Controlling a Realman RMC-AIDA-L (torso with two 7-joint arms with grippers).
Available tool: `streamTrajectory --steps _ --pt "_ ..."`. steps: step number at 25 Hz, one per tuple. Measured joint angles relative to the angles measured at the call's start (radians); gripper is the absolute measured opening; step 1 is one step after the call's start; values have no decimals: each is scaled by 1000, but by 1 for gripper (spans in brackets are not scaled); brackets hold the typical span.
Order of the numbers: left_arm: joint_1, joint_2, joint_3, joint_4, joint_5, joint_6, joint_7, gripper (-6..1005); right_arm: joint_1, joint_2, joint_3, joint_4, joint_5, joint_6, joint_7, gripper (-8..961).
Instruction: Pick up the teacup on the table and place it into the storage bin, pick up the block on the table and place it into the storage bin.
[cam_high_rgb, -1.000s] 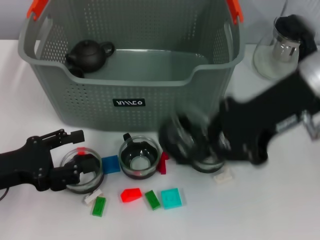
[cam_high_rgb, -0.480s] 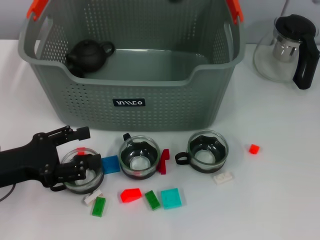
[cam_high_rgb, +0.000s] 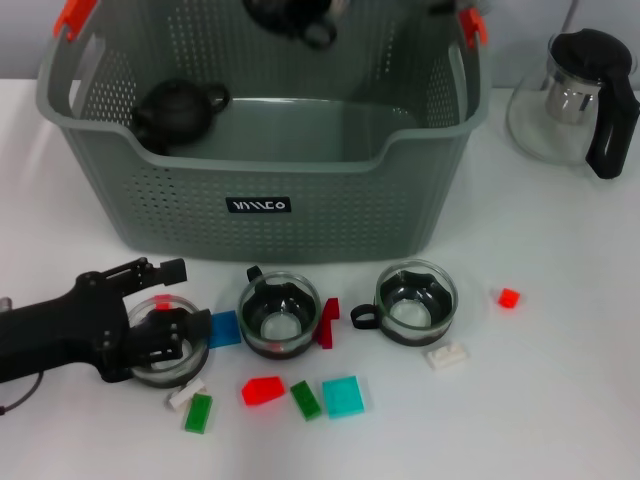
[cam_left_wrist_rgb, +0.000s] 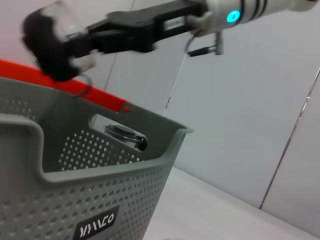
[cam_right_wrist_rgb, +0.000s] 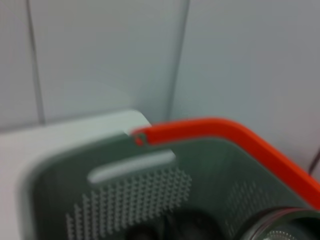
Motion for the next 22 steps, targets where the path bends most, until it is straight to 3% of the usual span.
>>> streamTrajectory --steps 4,8,22 --pt "-1 -8 2 0 2 -12 -1 872 94 6 -65 225 -11 199 2 59" --pt "-1 -15 2 -1 3 -16 -1 872 144 13 -74 355 -2 316 4 58" --pt "0 -18 8 -13 6 -30 -1 872 145 19 -141 481 14 326 -7 60"
